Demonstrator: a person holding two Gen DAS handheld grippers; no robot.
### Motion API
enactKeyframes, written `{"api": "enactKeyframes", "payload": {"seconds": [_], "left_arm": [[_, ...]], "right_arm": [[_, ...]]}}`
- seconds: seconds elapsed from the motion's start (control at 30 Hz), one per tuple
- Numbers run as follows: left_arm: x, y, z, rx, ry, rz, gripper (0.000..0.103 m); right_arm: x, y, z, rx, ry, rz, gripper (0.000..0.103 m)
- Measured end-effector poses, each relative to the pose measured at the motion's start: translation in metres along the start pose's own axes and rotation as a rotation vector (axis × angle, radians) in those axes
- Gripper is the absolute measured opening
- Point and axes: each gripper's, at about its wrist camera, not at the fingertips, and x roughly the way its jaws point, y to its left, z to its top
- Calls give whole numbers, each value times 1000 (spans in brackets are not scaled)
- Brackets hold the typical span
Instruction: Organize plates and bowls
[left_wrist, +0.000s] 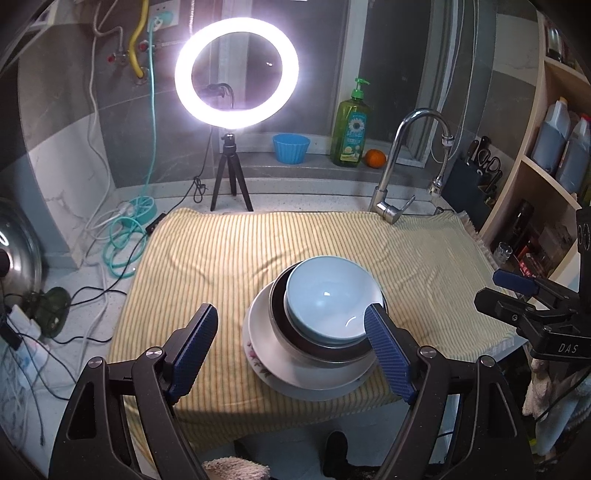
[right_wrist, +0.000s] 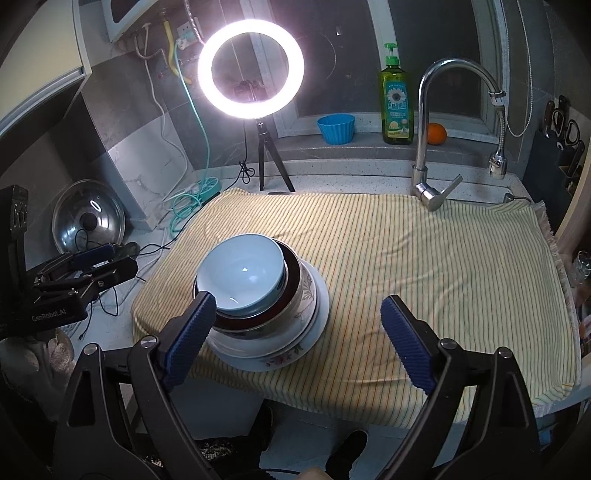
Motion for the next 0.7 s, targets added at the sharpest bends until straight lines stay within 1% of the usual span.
{"api": "enactKeyframes", "payload": {"seconds": [0.27,0.7], "left_arm": [[0,-2,0,-2,-4,-17,82],[0,-1,0,-5,-4,-15,82]], "right_arm": [[-2,5,0,-19,-4,-16,93],[1,6,3,-18,-1,-16,93]]}}
